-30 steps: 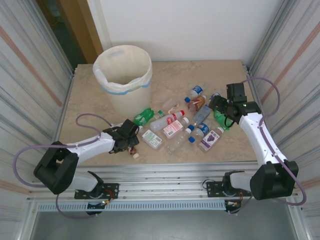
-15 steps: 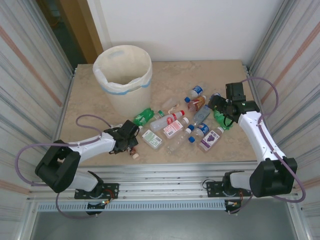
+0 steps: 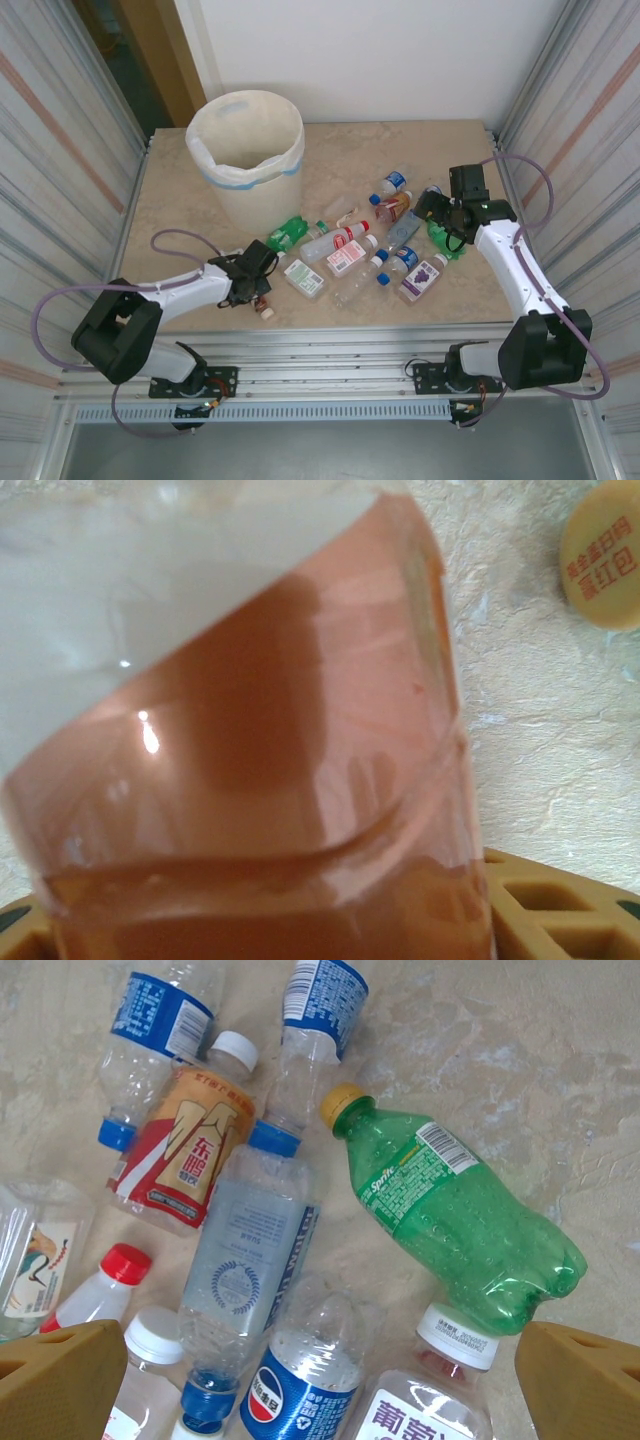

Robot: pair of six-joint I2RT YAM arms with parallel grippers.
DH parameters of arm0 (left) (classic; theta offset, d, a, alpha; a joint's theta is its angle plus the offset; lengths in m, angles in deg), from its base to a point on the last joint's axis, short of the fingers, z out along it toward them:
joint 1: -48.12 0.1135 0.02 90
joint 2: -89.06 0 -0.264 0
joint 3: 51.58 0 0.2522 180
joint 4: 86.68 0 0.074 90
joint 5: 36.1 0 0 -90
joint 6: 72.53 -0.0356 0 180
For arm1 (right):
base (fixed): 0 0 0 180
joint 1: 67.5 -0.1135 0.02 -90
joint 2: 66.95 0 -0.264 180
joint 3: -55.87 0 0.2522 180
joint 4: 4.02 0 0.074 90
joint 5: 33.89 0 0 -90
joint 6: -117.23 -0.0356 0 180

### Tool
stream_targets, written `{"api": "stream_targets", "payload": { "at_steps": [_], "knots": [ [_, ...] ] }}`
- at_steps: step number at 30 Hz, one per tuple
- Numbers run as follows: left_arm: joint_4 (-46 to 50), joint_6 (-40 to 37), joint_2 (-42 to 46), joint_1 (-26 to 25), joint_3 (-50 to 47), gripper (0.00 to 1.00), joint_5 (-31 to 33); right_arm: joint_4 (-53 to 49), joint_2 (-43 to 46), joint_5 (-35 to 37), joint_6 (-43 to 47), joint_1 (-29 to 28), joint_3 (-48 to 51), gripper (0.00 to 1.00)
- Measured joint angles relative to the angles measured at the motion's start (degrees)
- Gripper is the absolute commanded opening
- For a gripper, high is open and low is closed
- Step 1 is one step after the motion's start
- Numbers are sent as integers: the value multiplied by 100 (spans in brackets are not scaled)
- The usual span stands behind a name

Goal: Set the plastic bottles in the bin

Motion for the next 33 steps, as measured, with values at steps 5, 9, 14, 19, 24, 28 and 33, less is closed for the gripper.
{"api": "stream_targets", "payload": {
  "at_steps": [5,9,14,19,24,28,33],
  "knots": [
    [4,2,4,0,2,39,0,-2,0,0,0,0,0,98],
    [17,4,52,4,2,34,-13,-2,0,0,0,0,0,98],
    [61,2,323,15,-61,31,-74,0,2,2,0,0,0,98],
    [343,-15,1115,15,-52,31,-52,-4,24,13,0,0,4,98],
    [942,-83,2026,15,114,31,79,0,50,24,0,0,4,98],
    [1447,-249,2763,17,490,32,199,22,48,22,0,0,4,98],
    [1766,-634,3467,28,1191,31,289,48,50,24,0,0,15,98]
  ]
}}
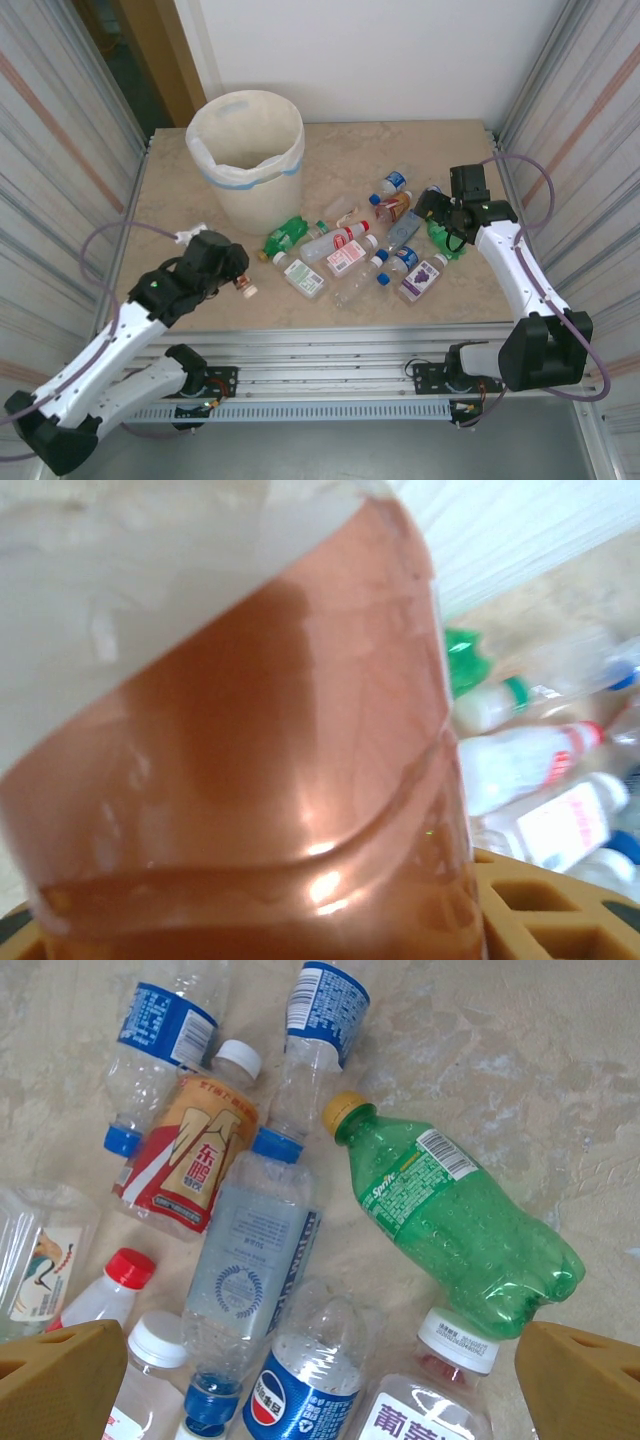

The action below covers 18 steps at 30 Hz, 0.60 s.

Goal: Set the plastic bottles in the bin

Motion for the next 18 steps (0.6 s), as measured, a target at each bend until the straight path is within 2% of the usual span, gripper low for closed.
{"api": "stream_targets", "payload": {
  "at_steps": [18],
  "knots": [
    [70,-1515,90,4,2221,32,13,79,0,-2,0,0,55,98]
  ]
}}
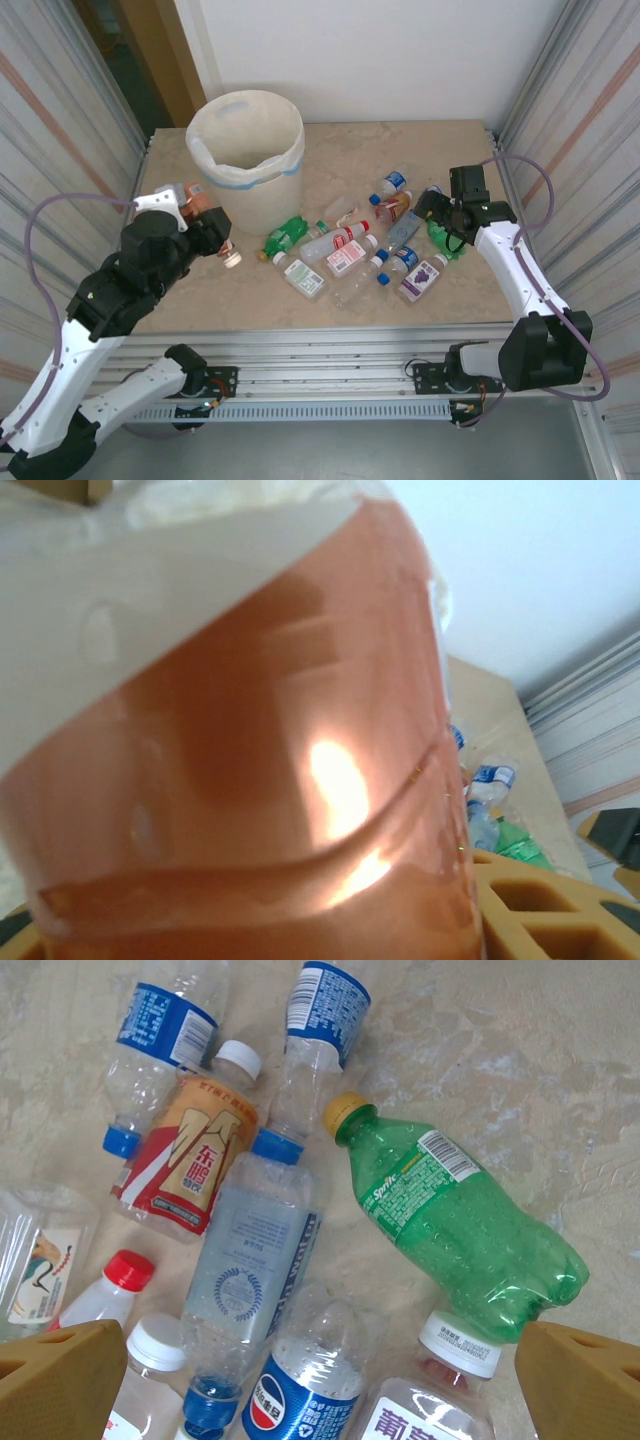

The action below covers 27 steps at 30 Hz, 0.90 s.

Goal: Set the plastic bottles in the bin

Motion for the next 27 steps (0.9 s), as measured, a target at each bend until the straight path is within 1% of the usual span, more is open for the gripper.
{"api": "stream_targets", "payload": {
  "at_steps": [7,16,18,27],
  "knots": [
    [-385,-608,-409,0,769,31,79,0,0,-4,0,0,0,98],
    [-883,-1327,-1399,44,1757,30,74,0,-2,-22,0,0,0,98],
    [-960,-1419,-1639,170,1934,30,20,0,-2,-22,0,0,0,98],
    [-1167,-1506,-2682,1248,2734,29,-726,0,-2,-24,0,0,0,98]
  ]
}}
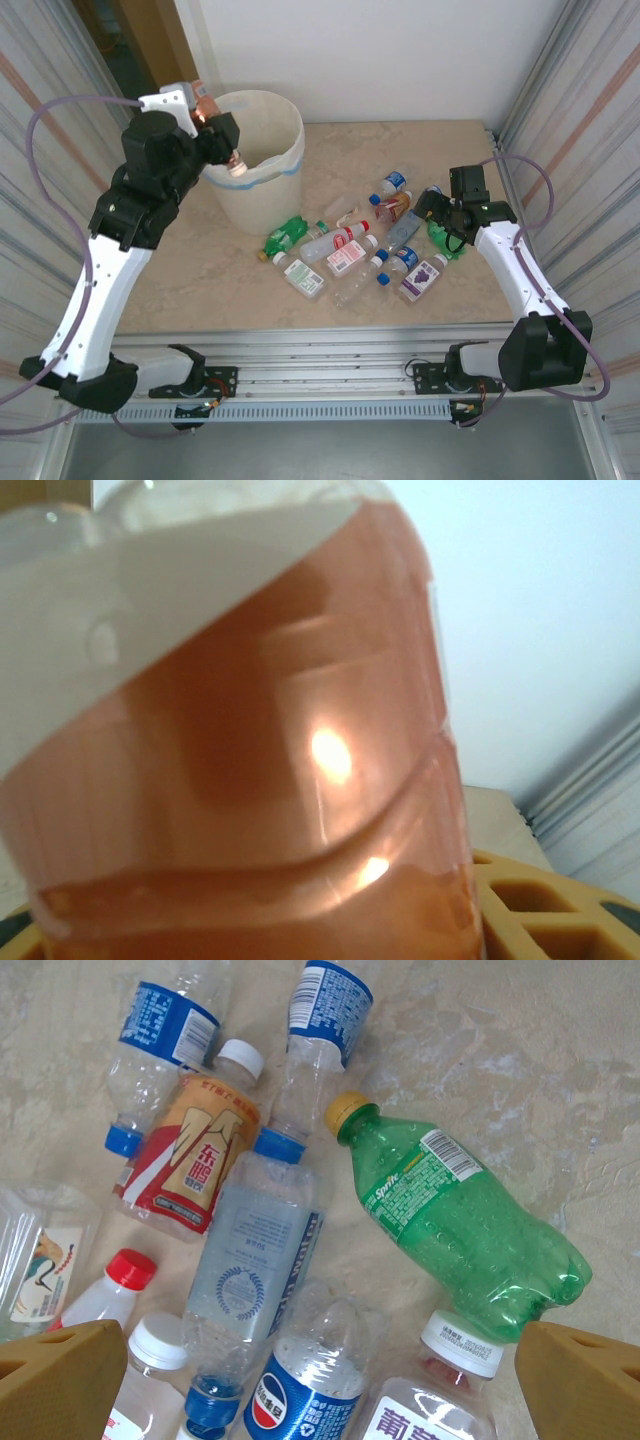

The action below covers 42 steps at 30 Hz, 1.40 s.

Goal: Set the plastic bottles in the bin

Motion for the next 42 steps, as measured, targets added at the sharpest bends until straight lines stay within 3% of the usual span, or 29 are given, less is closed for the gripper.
{"api": "stream_targets", "payload": {
  "at_steps": [10,32,42],
  "knots": [
    [-105,2,-1189,549,621,29,-511,2,-20,-85,-2,0,0,98],
    [-74,-164,-2450,673,804,29,-704,-4,-24,-103,-2,0,0,98],
    [-120,-208,-2916,673,901,39,-660,-28,-22,-96,-2,7,179,98]
  ]
}}
